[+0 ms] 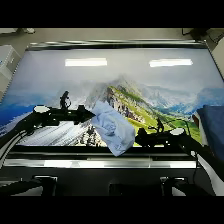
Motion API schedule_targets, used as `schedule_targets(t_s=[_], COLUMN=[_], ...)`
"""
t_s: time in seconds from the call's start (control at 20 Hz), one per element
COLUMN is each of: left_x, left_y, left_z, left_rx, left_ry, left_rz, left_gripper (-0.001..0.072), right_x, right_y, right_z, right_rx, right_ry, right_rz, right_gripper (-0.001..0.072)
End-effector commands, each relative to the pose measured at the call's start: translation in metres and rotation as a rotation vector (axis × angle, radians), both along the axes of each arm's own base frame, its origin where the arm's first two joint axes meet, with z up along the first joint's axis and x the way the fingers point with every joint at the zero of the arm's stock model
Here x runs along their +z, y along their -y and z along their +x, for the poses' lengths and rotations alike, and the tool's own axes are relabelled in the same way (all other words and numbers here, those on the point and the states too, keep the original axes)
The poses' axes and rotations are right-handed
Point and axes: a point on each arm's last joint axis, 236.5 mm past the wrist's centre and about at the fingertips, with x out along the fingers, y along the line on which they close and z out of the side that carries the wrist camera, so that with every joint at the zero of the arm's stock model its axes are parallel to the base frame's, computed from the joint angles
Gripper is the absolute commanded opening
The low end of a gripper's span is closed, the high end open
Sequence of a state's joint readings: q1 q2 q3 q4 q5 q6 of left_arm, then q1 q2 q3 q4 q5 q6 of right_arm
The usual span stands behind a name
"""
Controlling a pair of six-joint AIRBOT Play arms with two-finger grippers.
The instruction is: Fold the clothes and pants, and hang the long-sleeved shirts on hangers.
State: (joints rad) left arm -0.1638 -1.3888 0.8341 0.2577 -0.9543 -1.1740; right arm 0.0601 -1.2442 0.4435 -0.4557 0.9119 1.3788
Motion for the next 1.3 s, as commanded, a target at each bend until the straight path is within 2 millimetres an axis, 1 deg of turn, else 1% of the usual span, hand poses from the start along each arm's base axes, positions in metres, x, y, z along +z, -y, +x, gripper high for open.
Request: schedule_targets(t_s=[0.0, 0.05, 0.1, 0.15, 0.2, 0.25, 0.3, 0.35, 0.4, 0.45, 0.5, 0.55, 0.6, 0.65, 0.7, 0.75, 0.8, 0.85, 0.9, 0.95, 1.0, 1.05, 1.1, 1.15, 1.2, 1.25], left_x=[0.034, 0.058, 0.092, 0.13, 0.177, 0.224, 0.277, 0.326, 0.375, 0.42, 0.457, 0.49, 0.519, 0.54, 0.557, 0.567, 0.572, 0.576, 0.575, 0.569, 0.553, 0.525, 0.49, 0.449, 0.402, 0.354], left_y=[-0.006, -0.011, -0.019, -0.029, -0.04, -0.051, -0.061, -0.068, -0.075, -0.079, -0.083, -0.087, -0.093, -0.102, -0.112, -0.122, -0.129, -0.135, -0.141, -0.145, -0.149, -0.156, -0.166, -0.176, -0.185, -0.187], left_z=[0.008, 0.016, 0.026, 0.035, 0.041, 0.042, 0.037, 0.025, 0.006, -0.016, -0.039, -0.062, -0.085, -0.103, -0.119, -0.13, -0.137, -0.142, -0.143, -0.14, -0.13, -0.114, -0.096, -0.079, -0.064, -0.051], left_rx=[0.019, 0.03, 0.045, 0.071, 0.099, 0.123, 0.148, 0.167, 0.185, 0.206, 0.234, 0.269, 0.314, 0.372, 0.433, 0.487, 0.524, 0.557, 0.583, 0.589, 0.581, 0.563, 0.549, 0.533, 0.505, 0.464], left_ry=[0.087, 0.158, 0.258, 0.351, 0.465, 0.578, 0.703, 0.82, 0.94, 1.058, 1.159, 1.249, 1.331, 1.393, 1.447, 1.495, 1.531, 1.545, 1.543, 1.535, 1.5, 1.413, 1.29, 1.158, 1.031, 0.921], left_rz=[-0.013, -0.019, -0.023, -0.031, -0.038, -0.043, -0.048, -0.053, -0.056, -0.057, -0.061, -0.069, -0.08, -0.09, -0.092, -0.06, -0.024, -0.002, 0.027, 0.085, 0.188, 0.3, 0.397, 0.481, 0.548, 0.574], left_gripper=[0.002, 0.0019, 0.002, 0.002, 0.002, 0.002, 0.002, 0.002, 0.002, 0.002, 0.002, 0.002, 0.002, 0.002, 0.002, 0.0019, 0.0019, 0.002, 0.002, 0.0019, 0.0019, 0.0019, 0.0019, 0.0019, 0.0019, 0.002], right_x=[0.022, 0.043, 0.069, 0.102, 0.148, 0.204, 0.261, 0.319, 0.378, 0.432, 0.476, 0.515, 0.545, 0.569, 0.585, 0.595, 0.6, 0.604, 0.604, 0.6, 0.59, 0.57, 0.539, 0.493, 0.441, 0.391], right_y=[0.007, 0.02, 0.038, 0.059, 0.086, 0.111, 0.132, 0.151, 0.164, 0.169, 0.17, 0.168, 0.17, 0.176, 0.186, 0.196, 0.203, 0.209, 0.212, 0.215, 0.217, 0.22, 0.221, 0.221, 0.221, 0.217], right_z=[0.021, 0.039, 0.059, 0.08, 0.1, 0.115, 0.122, 0.121, 0.109, 0.091, 0.07, 0.047, 0.026, 0.006, -0.009, -0.021, -0.03, -0.037, -0.039, -0.039, -0.036, -0.027, -0.017, -0.005, 0.007, 0.02], right_rx=[0.095, 0.111, 0.112, 0.1, 0.08, 0.057, 0.025, -0.02, -0.067, -0.111, -0.145, -0.183, -0.225, -0.29, -0.364, -0.421, -0.462, -0.481, -0.486, -0.48, -0.46, -0.417, -0.352, -0.261, -0.163, -0.084], right_ry=[0.156, 0.235, 0.312, 0.399, 0.512, 0.652, 0.786, 0.918, 1.049, 1.171, 1.278, 1.38, 1.459, 1.51, 1.53, 1.538, 1.541, 1.543, 1.538, 1.518, 1.477, 1.397, 1.279, 1.11, 0.933, 0.789], right_rz=[-0.048, -0.097, -0.158, -0.228, -0.314, -0.408, -0.5, -0.595, -0.686, -0.752, -0.806, -0.846, -0.896, -0.937, -0.977, -1.011, -1.043, -1.076, -1.1, -1.117, -1.124, -1.121, -1.105, -1.068, -1.022, -0.961], right_gripper=[0.0035, 0.0034, 0.0034, 0.0035, 0.0035, 0.0035, 0.0035, 0.0035, 0.0035, 0.0035, 0.0036, 0.0036, 0.0036, 0.0036, 0.0036, 0.0036, 0.0036, 0.0036, 0.0036, 0.0036, 0.0037, 0.0037, 0.0037, 0.0037, 0.0037, 0.0037])
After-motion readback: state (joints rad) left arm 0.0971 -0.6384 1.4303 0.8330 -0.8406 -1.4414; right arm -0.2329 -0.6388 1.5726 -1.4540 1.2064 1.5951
